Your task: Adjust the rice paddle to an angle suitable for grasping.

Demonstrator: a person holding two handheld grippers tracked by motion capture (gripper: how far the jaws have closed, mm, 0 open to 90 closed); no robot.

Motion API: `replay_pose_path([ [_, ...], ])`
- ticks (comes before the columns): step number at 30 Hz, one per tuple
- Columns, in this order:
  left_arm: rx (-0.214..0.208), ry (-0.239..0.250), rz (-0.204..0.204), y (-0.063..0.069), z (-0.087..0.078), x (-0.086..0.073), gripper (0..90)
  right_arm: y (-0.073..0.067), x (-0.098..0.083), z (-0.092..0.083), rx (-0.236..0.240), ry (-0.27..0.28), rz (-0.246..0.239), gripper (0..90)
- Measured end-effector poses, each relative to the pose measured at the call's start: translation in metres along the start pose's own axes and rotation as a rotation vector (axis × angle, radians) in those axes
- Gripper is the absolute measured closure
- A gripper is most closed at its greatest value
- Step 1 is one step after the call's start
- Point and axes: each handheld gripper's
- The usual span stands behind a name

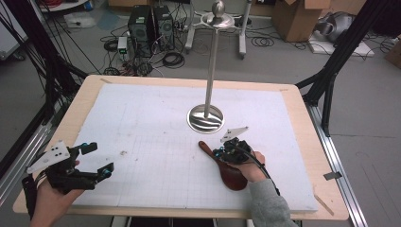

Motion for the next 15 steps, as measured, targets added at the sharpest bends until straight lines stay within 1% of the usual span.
replay_pose_path([
  [2, 0.001, -0.002, 0.001, -0.0001, -0.0011, -0.0002, 2.2, -0.0020, 0.0024, 0.0007, -0.010, -0.008, -0.009, 90.0],
  [4, 0.004, 0.000, -0.001, -0.0003, -0.0016, -0.0006, 2.2, -0.0049, 0.0045, 0.0022, 0.002, -0.013, -0.017, 90.0],
  [6, 0.004, -0.001, -0.002, -0.0004, -0.0019, -0.0006, 2.2, -0.0077, 0.0069, 0.0038, -0.010, -0.019, -0.034, 90.0],
  [9, 0.003, 0.002, -0.003, 0.0000, -0.0021, -0.0004, 2.2, -0.0084, 0.0080, 0.0044, -0.009, -0.020, -0.036, 90.0],
  [10, 0.003, 0.001, -0.003, 0.0001, -0.0023, -0.0004, 2.2, -0.0087, 0.0079, 0.0044, -0.005, -0.018, -0.024, 90.0],
  [12, 0.003, 0.001, -0.003, 0.0000, -0.0026, -0.0004, 2.2, -0.0082, 0.0081, 0.0031, 0.000, -0.009, -0.026, 90.0],
  [15, 0.005, 0.000, -0.001, -0.0007, -0.0029, -0.0004, 2.2, -0.0079, 0.0091, -0.0017, 0.013, 0.031, -0.014, 89.9],
])
Point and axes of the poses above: each handheld gripper's, and its own axes: z roughly forward along the jaws, x roughly out of its top, y roughly to its right, and after that the axes turned 2 degrees about -y, right-handed
